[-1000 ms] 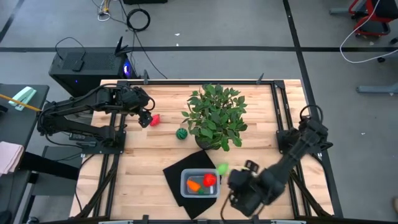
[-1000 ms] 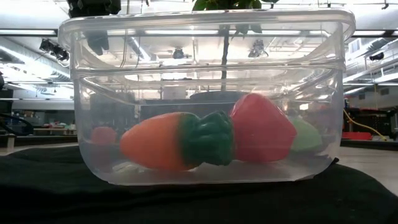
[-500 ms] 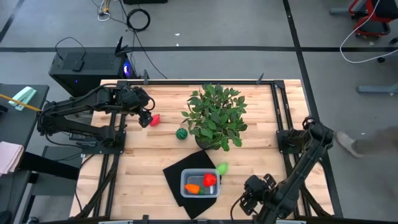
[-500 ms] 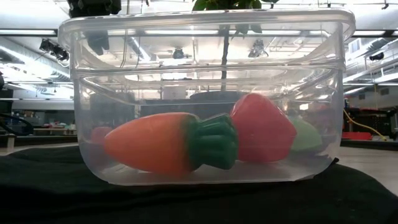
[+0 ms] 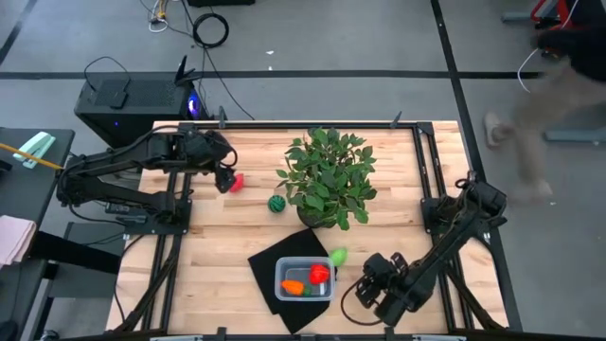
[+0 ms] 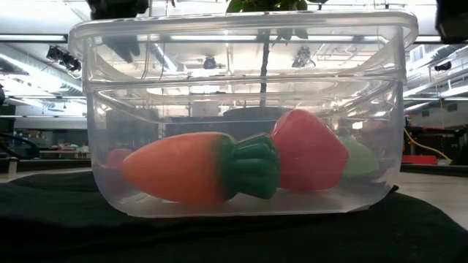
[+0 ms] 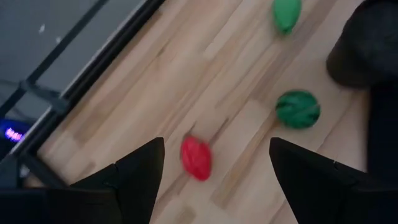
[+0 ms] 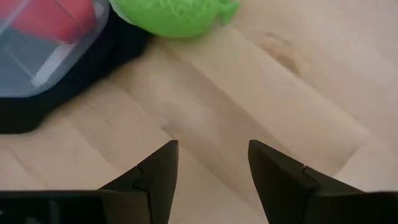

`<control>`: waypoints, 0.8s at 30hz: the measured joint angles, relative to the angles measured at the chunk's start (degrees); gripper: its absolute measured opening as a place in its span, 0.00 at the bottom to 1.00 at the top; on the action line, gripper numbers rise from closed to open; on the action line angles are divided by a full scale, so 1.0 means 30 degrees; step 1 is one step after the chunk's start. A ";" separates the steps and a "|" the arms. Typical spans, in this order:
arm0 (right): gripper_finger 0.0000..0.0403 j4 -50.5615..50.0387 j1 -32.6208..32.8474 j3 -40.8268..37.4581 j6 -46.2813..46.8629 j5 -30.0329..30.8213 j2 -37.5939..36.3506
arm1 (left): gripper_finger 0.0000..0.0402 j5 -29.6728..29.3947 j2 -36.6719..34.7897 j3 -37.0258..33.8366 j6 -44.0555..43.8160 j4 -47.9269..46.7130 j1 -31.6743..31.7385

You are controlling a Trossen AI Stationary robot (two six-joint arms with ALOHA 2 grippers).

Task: Pick and placing Produce into tupperware
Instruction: Put the red dragon fruit into the transparent bin

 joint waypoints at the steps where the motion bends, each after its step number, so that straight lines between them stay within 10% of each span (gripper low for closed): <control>1: 0.50 0.0014 -0.0146 -0.0154 -0.0479 -0.0007 -0.0247 | 0.74 0.0022 0.0000 -0.0165 0.0058 0.0482 0.0000; 24: 0.47 -0.0049 -0.1031 -0.4885 -0.2857 0.1606 -0.8468 | 0.74 0.3202 0.0662 -0.9586 -0.5037 0.7296 0.4442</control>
